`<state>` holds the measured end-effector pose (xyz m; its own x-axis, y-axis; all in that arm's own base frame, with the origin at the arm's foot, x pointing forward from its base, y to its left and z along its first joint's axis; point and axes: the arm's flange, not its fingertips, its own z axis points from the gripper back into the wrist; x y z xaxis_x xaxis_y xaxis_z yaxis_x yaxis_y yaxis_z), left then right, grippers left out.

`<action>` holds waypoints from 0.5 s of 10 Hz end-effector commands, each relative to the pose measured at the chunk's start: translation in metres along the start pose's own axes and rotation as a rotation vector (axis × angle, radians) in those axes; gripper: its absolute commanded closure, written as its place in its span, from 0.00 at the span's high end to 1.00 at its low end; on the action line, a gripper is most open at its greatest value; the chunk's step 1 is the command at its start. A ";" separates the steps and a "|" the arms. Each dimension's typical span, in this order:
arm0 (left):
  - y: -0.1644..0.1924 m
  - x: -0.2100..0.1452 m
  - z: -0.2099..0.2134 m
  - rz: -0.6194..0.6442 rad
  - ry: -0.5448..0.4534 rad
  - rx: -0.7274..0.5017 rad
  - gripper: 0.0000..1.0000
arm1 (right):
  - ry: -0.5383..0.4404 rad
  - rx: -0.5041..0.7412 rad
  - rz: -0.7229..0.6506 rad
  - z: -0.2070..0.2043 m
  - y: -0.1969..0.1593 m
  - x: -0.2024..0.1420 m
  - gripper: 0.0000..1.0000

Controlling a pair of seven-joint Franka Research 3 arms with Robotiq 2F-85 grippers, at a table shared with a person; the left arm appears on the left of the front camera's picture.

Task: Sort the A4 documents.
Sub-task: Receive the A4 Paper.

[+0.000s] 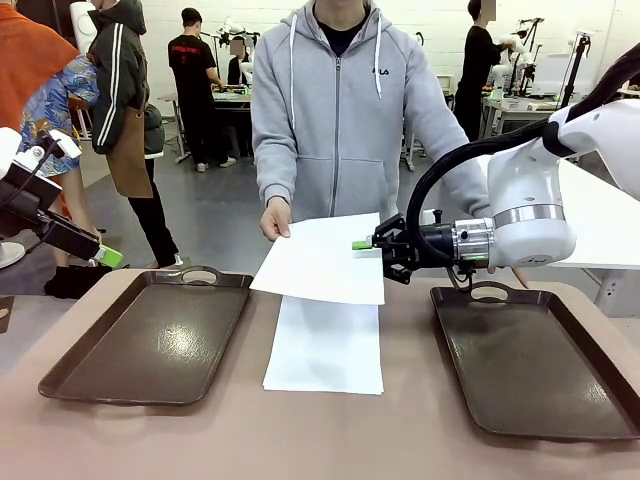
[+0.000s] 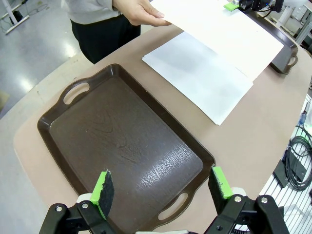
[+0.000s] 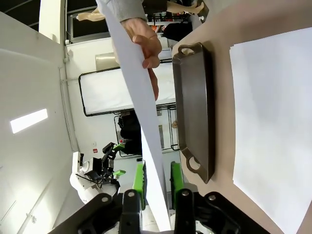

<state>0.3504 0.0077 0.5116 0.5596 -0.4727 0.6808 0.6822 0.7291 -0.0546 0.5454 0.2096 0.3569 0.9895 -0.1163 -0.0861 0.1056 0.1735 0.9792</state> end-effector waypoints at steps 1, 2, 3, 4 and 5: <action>0.000 -0.001 0.000 0.002 -0.002 -0.007 1.00 | 0.004 0.014 -0.022 0.000 -0.001 0.003 0.12; 0.000 -0.001 0.000 0.002 -0.002 -0.007 1.00 | 0.005 0.011 -0.020 0.001 -0.001 0.003 0.00; 0.000 -0.001 0.000 0.002 -0.002 -0.007 1.00 | 0.005 0.010 -0.021 0.001 0.000 0.003 0.00; 0.000 -0.001 0.000 0.002 -0.002 -0.007 1.00 | 0.014 0.007 -0.022 0.001 -0.001 0.003 0.00; 0.000 -0.001 0.000 0.002 -0.002 -0.007 1.00 | 0.012 0.001 -0.024 0.002 -0.002 0.003 0.00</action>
<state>0.3504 0.0077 0.5116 0.5596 -0.4727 0.6808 0.6822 0.7291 -0.0546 0.5461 0.2076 0.3565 0.9890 -0.1189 -0.0880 0.1080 0.1740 0.9788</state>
